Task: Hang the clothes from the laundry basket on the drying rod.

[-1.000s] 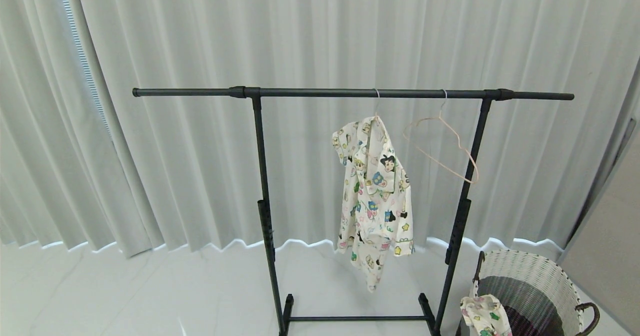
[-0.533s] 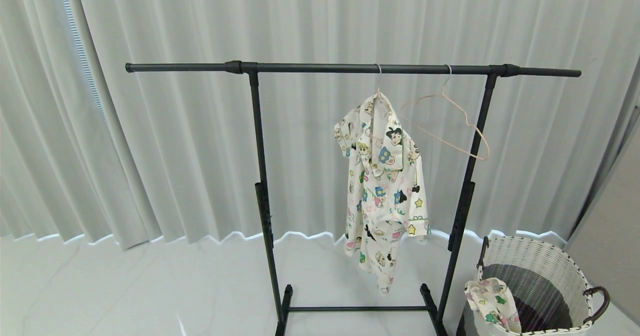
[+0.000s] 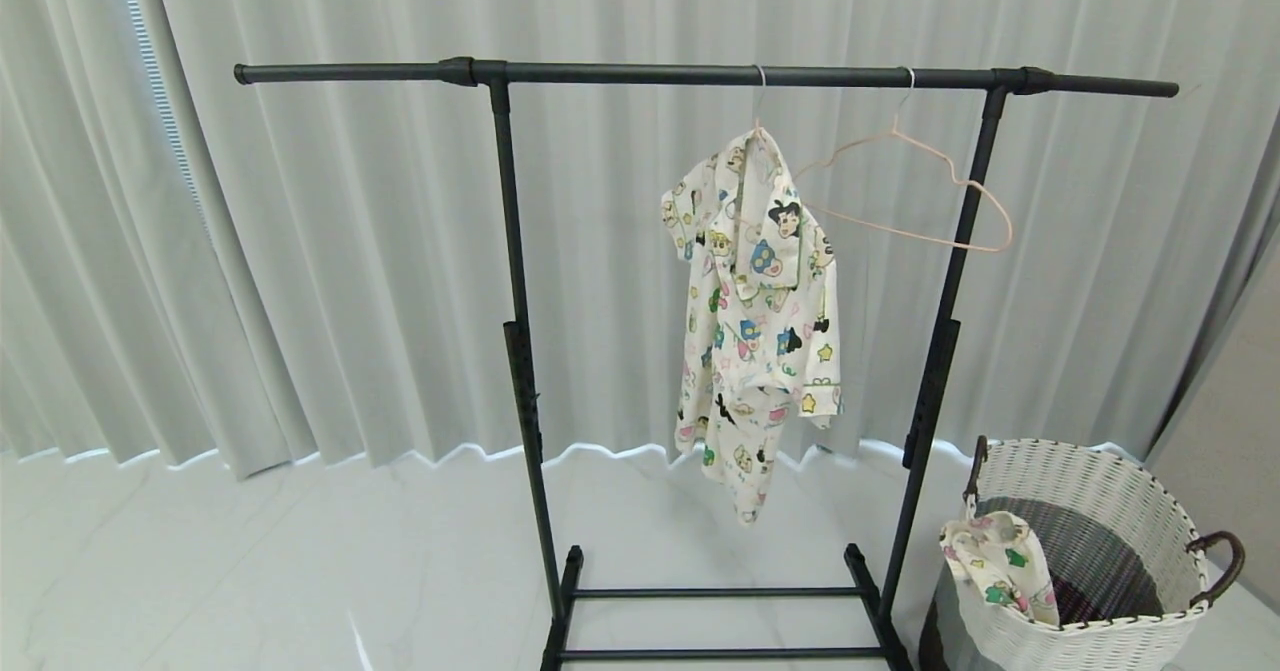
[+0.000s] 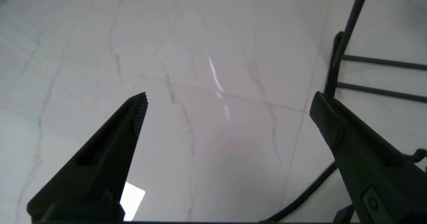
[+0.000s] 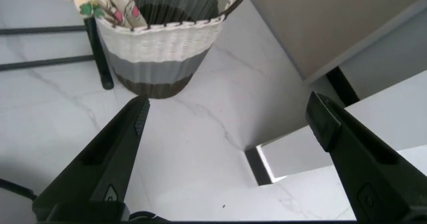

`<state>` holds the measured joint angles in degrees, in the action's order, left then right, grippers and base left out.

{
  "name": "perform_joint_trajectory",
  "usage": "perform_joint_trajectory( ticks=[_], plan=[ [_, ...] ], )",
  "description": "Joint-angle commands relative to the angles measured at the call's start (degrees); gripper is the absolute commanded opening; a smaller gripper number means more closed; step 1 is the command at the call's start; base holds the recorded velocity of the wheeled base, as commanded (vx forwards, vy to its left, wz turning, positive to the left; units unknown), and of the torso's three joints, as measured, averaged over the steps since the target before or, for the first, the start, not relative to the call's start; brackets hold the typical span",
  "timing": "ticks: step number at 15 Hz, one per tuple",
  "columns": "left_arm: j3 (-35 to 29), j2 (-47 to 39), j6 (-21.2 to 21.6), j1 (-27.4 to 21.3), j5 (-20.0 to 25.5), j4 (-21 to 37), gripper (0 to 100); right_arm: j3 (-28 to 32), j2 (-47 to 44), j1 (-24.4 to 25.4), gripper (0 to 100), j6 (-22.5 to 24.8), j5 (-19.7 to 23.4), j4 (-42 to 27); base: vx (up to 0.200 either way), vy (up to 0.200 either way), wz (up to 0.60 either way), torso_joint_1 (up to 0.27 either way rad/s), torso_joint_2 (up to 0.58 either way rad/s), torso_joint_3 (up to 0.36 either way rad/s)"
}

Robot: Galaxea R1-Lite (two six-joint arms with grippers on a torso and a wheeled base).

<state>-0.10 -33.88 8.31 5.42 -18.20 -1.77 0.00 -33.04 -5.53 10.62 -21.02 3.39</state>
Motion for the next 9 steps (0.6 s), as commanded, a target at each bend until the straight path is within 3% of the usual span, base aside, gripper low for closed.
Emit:
perform_joint_trajectory(
  ticks=[1,4,9],
  plan=[
    [0.01,-0.4,0.04,0.02,0.01,-0.08,100,0.0,-0.1,0.0,100,0.02,-0.08,0.04,0.0,0.0,0.0,-0.222,0.44,0.198],
    [0.01,0.13,-0.14,0.02,-0.08,-0.08,100,0.0,-0.89,0.0,100,0.02,-0.08,0.04,0.0,0.0,0.0,-0.201,0.36,0.175],
    [0.01,1.18,-1.72,0.02,-0.08,-0.08,100,0.0,-0.71,0.0,100,0.02,-0.08,0.04,0.0,0.0,0.0,-0.036,0.12,0.057]
  ],
)
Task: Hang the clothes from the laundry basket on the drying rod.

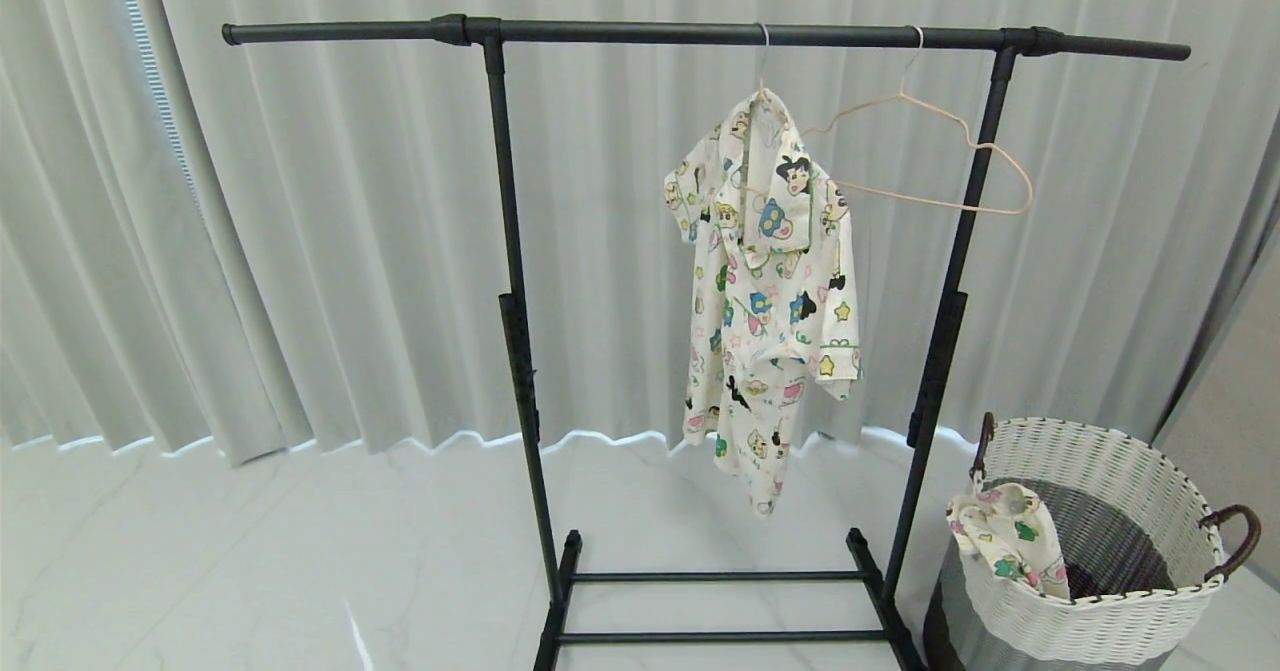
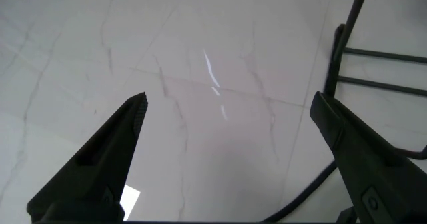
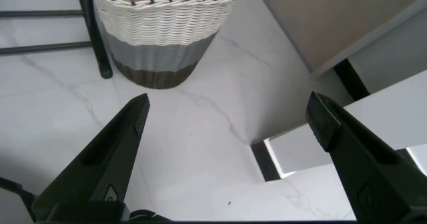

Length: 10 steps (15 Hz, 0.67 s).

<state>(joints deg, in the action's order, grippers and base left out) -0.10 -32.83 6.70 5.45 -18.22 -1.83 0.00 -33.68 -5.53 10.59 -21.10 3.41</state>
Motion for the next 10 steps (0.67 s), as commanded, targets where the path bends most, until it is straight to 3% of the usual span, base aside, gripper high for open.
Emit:
perform_joint_trajectory(
  ticks=[1,7,9,10],
  plan=[
    [0.01,0.05,-0.03,0.0,-0.06,0.07,100,0.0,0.02,0.0,100,0.04,0.01,0.01,0.0,-0.2,0.0,0.002,0.01,0.046],
    [0.01,0.13,0.06,0.0,-0.14,0.07,100,0.0,-0.24,0.0,100,0.04,0.1,0.01,0.0,-0.2,0.0,-0.002,0.0,0.01],
    [0.01,0.13,-0.03,0.0,-0.14,0.07,100,0.0,-0.16,0.0,100,0.04,0.1,0.01,0.2,-0.2,0.0,0.005,0.0,0.007],
    [0.01,0.13,-0.03,0.0,-0.14,0.07,100,0.0,-0.16,0.0,100,0.04,0.1,0.01,0.2,0.0,0.0,-0.002,0.0,0.007]
  ],
)
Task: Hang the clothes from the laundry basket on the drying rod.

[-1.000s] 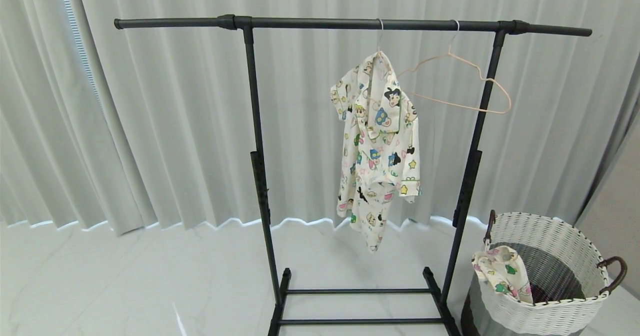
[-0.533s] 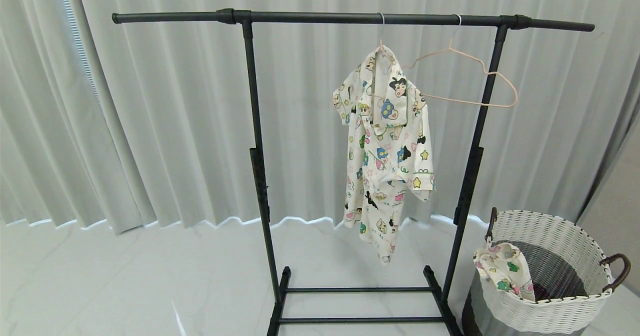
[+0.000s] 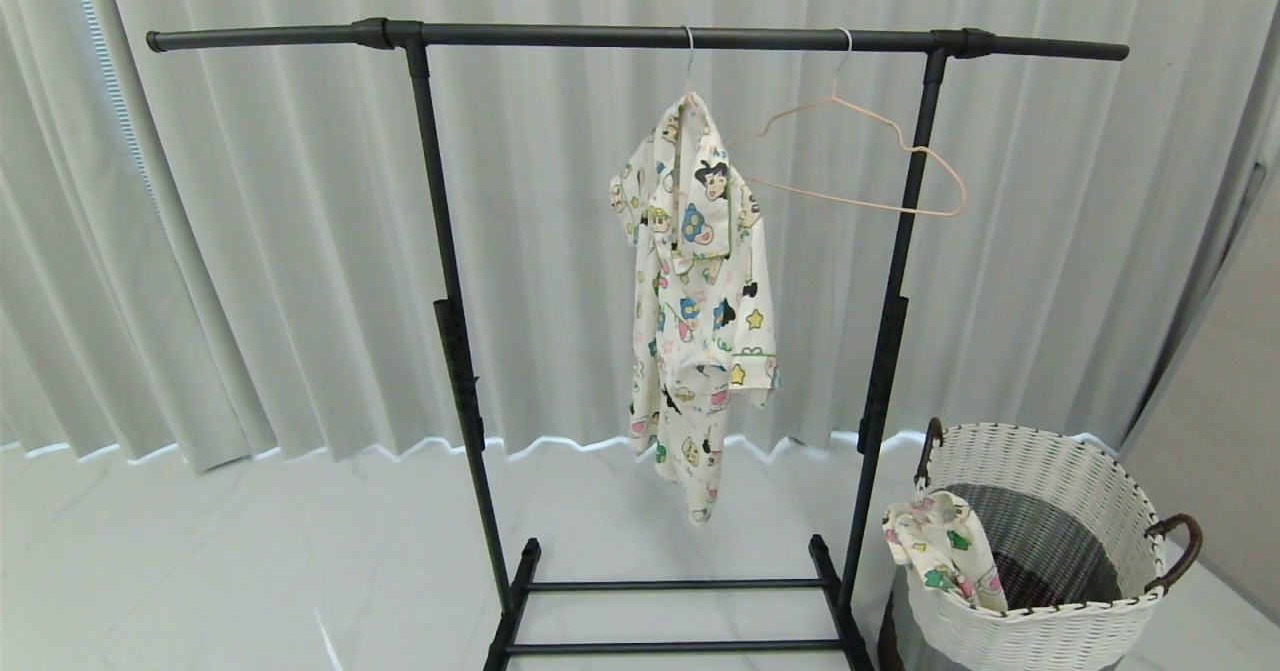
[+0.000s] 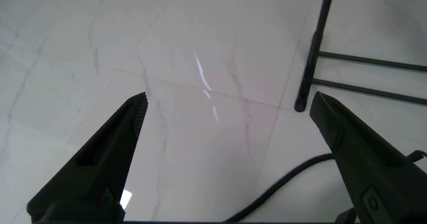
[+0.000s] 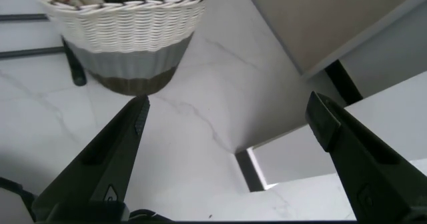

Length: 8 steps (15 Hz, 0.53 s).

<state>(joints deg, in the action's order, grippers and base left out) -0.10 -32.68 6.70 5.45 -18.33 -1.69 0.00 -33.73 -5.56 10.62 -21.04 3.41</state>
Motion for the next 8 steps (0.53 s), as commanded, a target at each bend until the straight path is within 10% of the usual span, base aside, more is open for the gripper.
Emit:
perform_joint_trajectory(
  ticks=[1,8],
  plan=[
    [0.01,-0.1,0.06,0.0,0.05,-0.06,100,0.0,-0.02,0.02,100,0.02,0.12,0.01,0.2,0.0,0.0,-0.007,0.0,0.002],
    [0.01,0.08,-0.03,0.0,0.14,-0.06,100,0.0,-0.02,0.02,100,-0.07,0.21,0.01,0.2,0.0,0.0,0.002,0.0,0.003]
  ],
)
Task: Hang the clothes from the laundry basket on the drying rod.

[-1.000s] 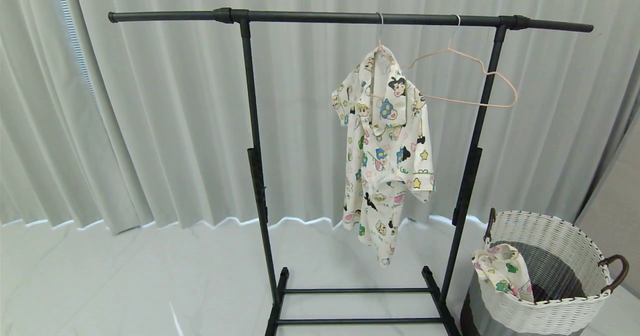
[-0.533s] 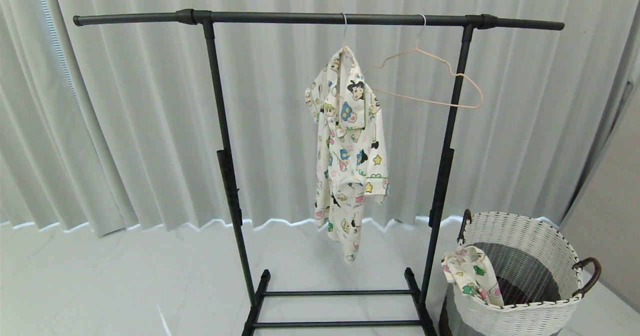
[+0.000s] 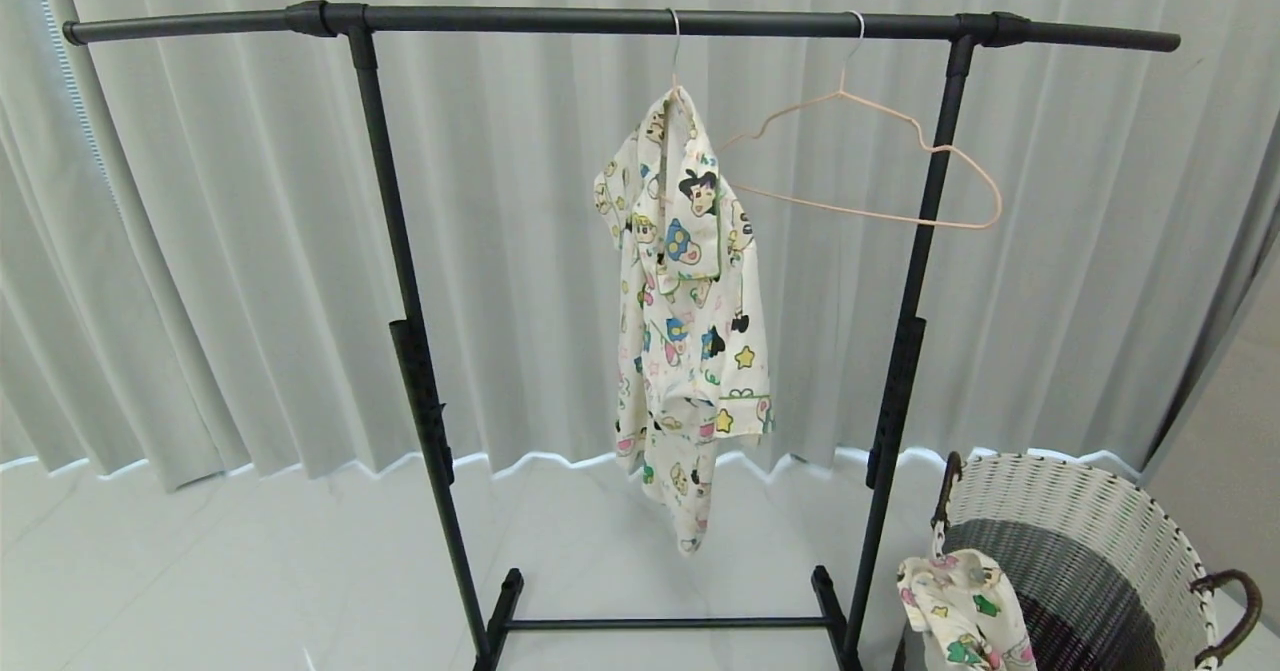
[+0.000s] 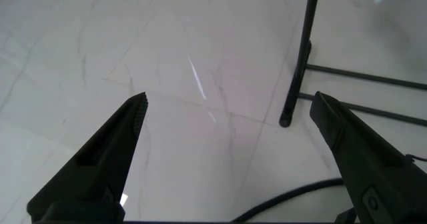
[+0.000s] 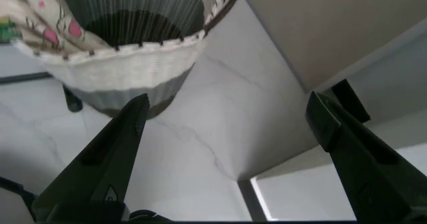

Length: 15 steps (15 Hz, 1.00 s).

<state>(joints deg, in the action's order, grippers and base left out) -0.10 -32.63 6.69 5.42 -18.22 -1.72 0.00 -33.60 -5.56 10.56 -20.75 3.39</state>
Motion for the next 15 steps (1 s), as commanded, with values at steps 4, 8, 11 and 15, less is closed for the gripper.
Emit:
perform_joint_trajectory(
  ticks=[4,8,11,15],
  plan=[
    [0.01,0.55,-0.01,0.02,0.12,-0.04,100,0.0,0.99,0.29,100,-2.38,4.66,-0.22,0.0,0.0,0.0,0.0,0.0,0.0],
    [0.01,0.47,-0.01,0.02,-0.06,-0.04,100,1.41,-2.0,0.37,100,-3.0,16.97,-0.49,0.0,0.0,0.0,0.0,0.0,0.0],
    [0.01,0.55,-0.1,0.02,-0.06,-0.04,100,11.34,-16.5,0.37,100,-2.91,23.12,0.21,0.0,0.0,0.0,0.0,0.0,0.0],
    [0.01,1.17,-0.1,0.02,-0.06,-0.04,100,20.65,-37.24,6.26,100,-4.05,23.03,3.73,0.0,0.0,0.0,0.0,0.0,0.0]
  ],
)
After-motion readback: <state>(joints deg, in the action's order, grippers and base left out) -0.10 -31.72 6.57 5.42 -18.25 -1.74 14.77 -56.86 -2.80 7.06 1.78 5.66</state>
